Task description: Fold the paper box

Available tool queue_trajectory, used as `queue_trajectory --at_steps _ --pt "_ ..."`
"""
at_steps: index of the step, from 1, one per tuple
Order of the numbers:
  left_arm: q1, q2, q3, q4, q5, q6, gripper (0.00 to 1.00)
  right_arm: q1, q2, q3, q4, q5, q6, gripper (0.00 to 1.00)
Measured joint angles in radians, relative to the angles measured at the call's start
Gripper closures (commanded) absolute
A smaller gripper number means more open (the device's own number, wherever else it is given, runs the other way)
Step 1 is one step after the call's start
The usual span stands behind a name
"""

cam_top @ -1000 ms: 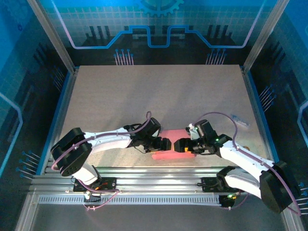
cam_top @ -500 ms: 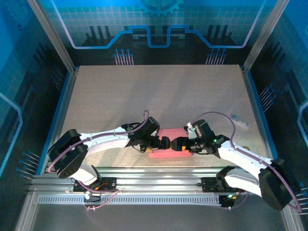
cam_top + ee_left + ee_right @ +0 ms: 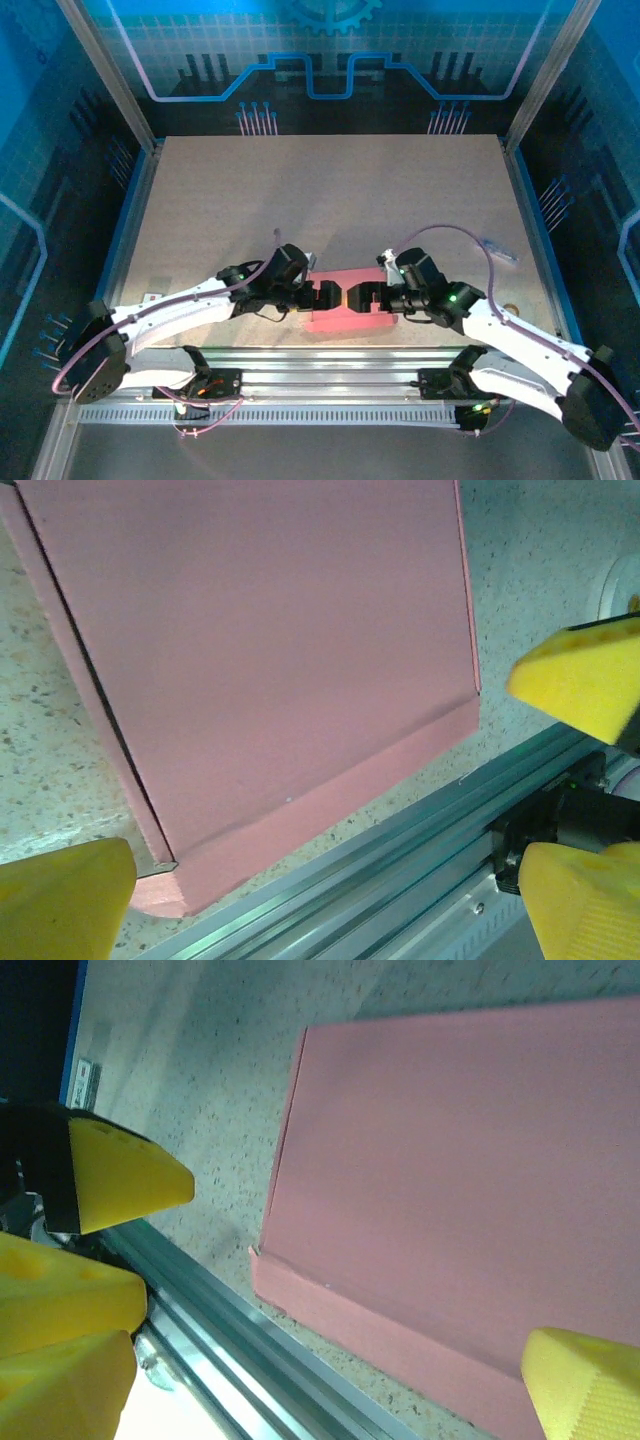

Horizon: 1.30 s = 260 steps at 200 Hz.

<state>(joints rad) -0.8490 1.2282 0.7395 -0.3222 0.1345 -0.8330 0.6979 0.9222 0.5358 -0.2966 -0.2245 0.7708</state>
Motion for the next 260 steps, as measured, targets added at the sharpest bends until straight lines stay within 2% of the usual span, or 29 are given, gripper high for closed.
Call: queue_trajectory --at_steps 50,90,132,157,185,260 --pt "0.021 -0.103 -0.139 0.035 -0.007 -0.006 0.01 -0.014 -0.142 0.041 -0.134 0.127 -0.064 0.00" --pt "0.021 -0.162 -0.223 0.112 -0.011 -0.007 0.01 -0.026 -0.117 0.048 -0.220 0.222 -0.129 0.00" --pt "0.021 -0.159 -0.265 0.187 -0.015 -0.033 0.01 -0.058 -0.067 0.008 -0.207 0.200 -0.142 0.00" --pt "0.021 -0.108 -0.261 0.224 -0.014 -0.042 0.01 -0.076 -0.036 0.001 -0.208 0.185 -0.137 0.00" --pt "0.021 -0.013 -0.212 0.222 -0.014 -0.056 0.01 -0.103 0.032 -0.001 -0.205 0.151 -0.135 0.00" --pt "0.021 0.095 -0.136 0.250 0.039 -0.060 0.01 -0.104 0.111 -0.050 -0.109 0.054 -0.132 0.00"
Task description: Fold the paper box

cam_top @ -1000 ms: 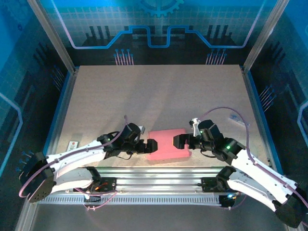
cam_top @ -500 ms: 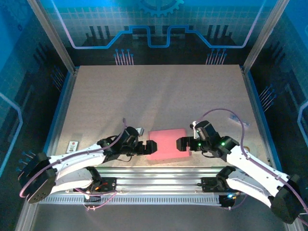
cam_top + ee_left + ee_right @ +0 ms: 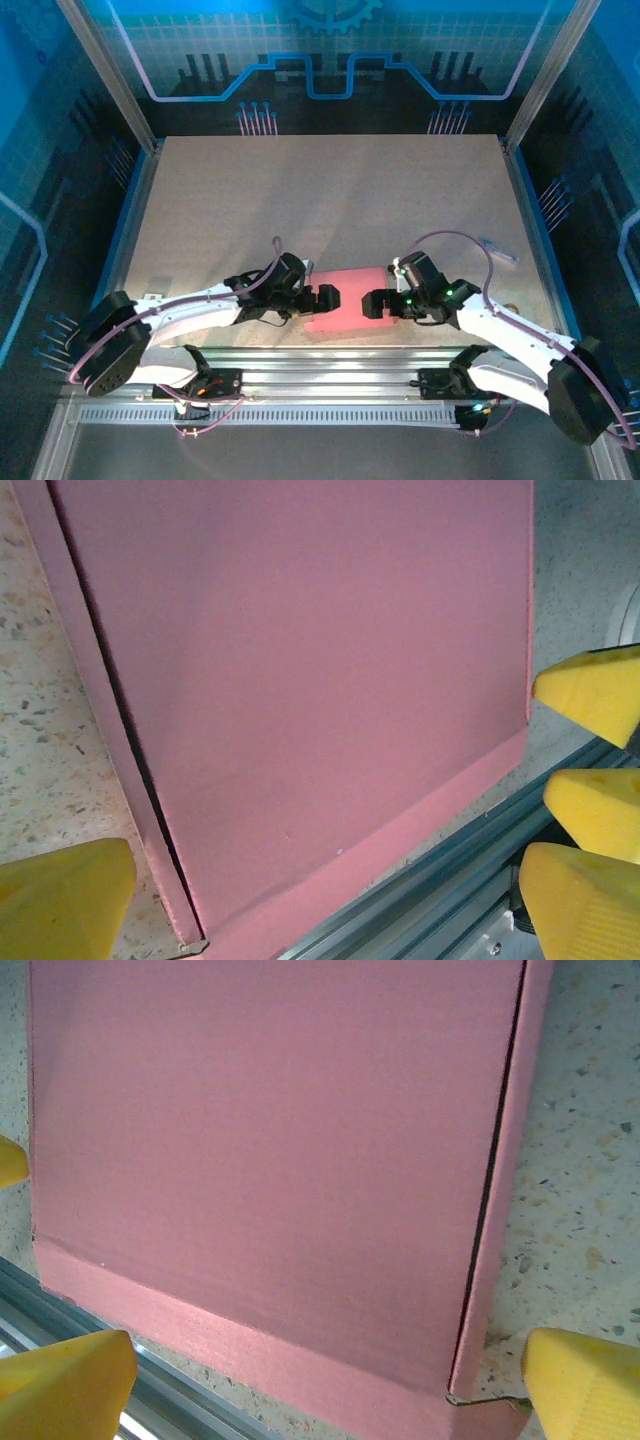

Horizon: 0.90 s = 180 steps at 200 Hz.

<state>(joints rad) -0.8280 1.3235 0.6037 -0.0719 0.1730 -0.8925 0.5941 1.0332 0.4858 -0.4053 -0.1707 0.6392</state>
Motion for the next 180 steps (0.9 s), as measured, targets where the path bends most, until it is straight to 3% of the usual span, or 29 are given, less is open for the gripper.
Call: queue_trajectory --at_steps 134,180 --pt "0.002 0.033 0.000 0.037 0.050 -0.027 0.01 0.000 0.029 -0.003 0.050 -0.024 0.000 0.00" --pt "0.004 -0.029 0.013 0.000 0.054 -0.048 0.01 -0.010 -0.078 -0.008 0.020 -0.032 0.000 0.00"
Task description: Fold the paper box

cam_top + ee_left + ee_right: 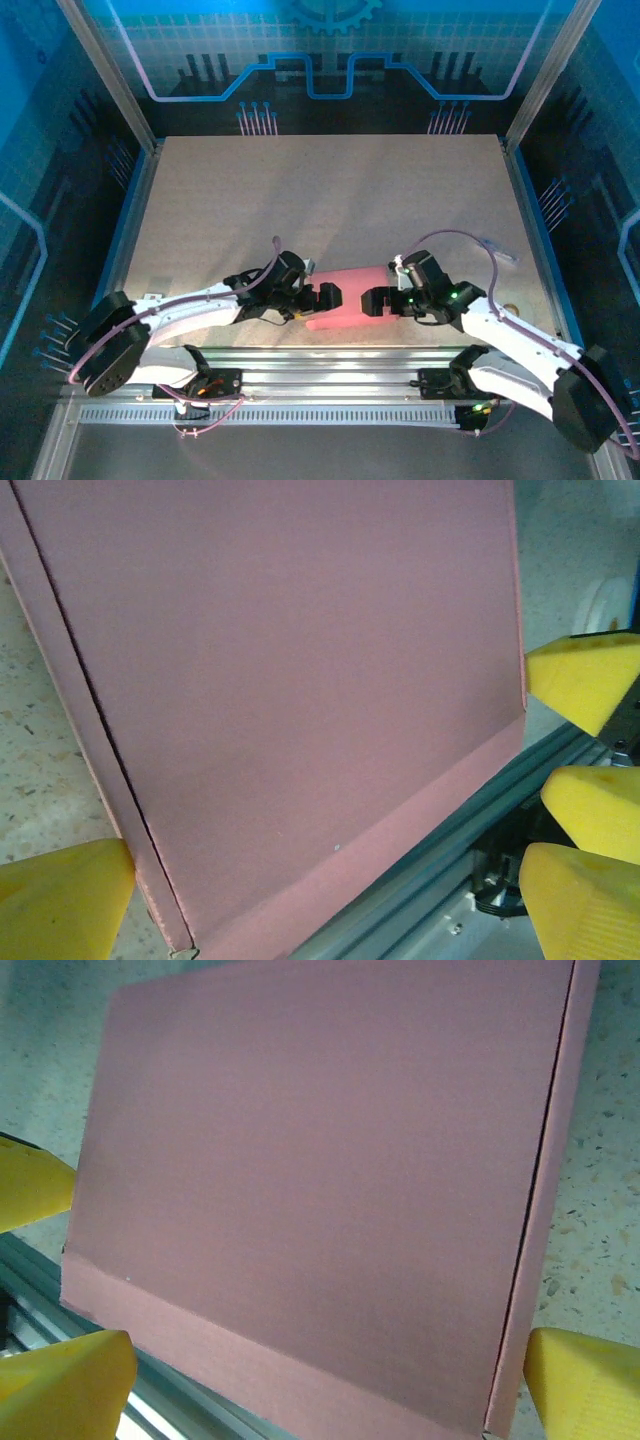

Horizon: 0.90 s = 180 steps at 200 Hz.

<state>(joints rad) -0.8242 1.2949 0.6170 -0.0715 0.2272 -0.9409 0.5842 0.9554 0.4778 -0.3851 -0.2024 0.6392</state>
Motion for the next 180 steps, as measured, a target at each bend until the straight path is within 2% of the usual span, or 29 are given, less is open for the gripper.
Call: queue_trajectory --at_steps 76,180 --pt "0.047 -0.170 0.069 -0.120 0.007 -0.003 0.01 -0.039 -0.107 0.055 -0.074 -0.068 0.042 0.00" --pt "0.126 -0.188 0.069 -0.171 0.068 -0.066 0.01 -0.067 -0.138 0.125 -0.097 -0.152 0.128 0.00"
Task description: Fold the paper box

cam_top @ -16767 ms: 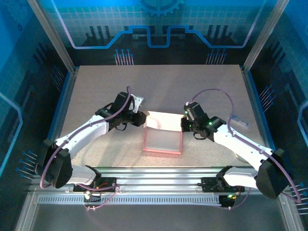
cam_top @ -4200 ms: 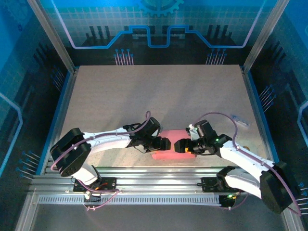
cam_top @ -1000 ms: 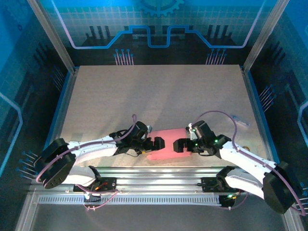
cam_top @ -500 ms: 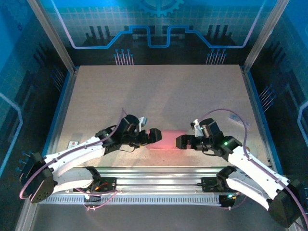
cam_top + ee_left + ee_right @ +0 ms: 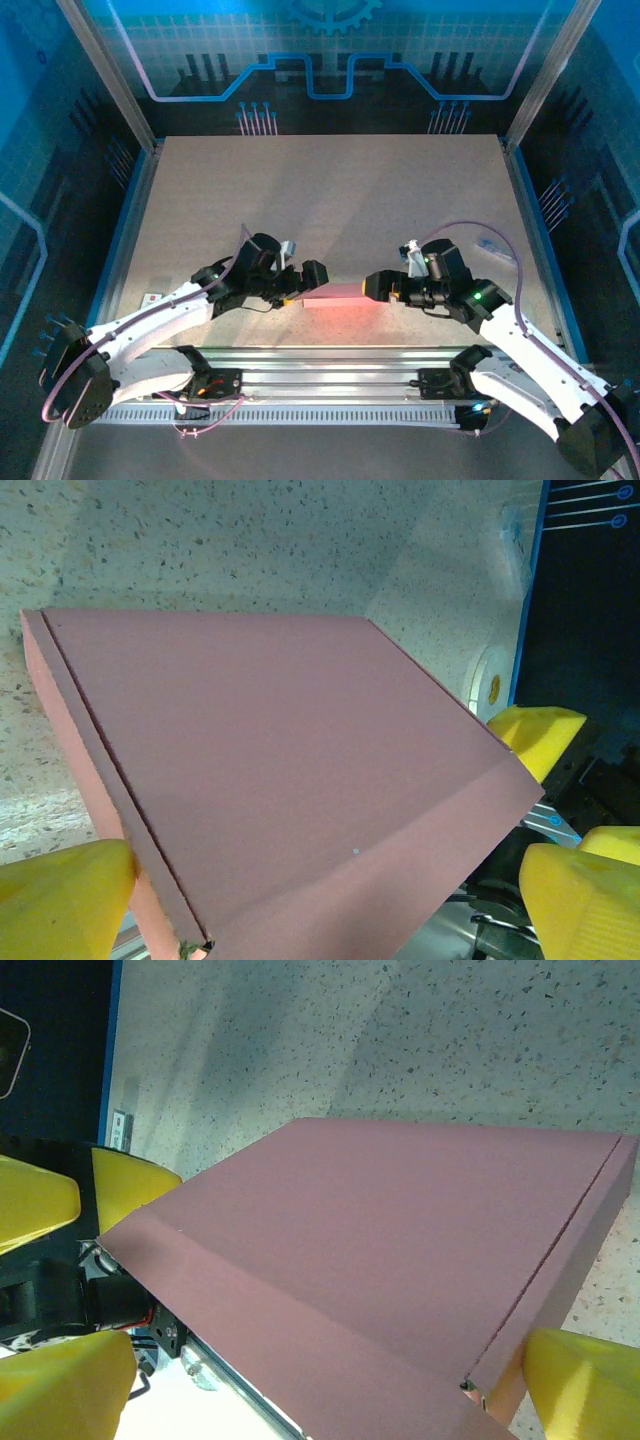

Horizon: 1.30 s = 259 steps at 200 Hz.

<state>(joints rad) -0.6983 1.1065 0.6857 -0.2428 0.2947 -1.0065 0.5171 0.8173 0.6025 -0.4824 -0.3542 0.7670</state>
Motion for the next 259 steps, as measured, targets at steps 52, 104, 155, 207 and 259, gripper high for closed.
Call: queue_trajectory --at_steps 52,104,155,207,259 --pt "0.043 0.060 0.043 -0.021 0.053 -0.016 0.01 -0.002 0.030 0.001 -0.005 -0.007 0.041 0.00" --pt "0.078 0.132 0.130 -0.072 0.088 -0.015 0.01 -0.008 0.044 0.044 -0.044 0.002 0.050 0.00" --pt "0.082 0.145 0.138 -0.105 0.108 -0.015 0.01 -0.008 0.047 0.064 -0.053 0.005 0.057 0.00" --pt "0.086 0.150 0.180 -0.147 0.121 -0.008 0.01 -0.015 0.063 0.068 -0.060 0.005 0.071 0.00" --pt "0.105 0.181 0.211 -0.172 0.132 -0.005 0.01 -0.018 0.084 0.078 -0.060 0.005 0.077 0.00"
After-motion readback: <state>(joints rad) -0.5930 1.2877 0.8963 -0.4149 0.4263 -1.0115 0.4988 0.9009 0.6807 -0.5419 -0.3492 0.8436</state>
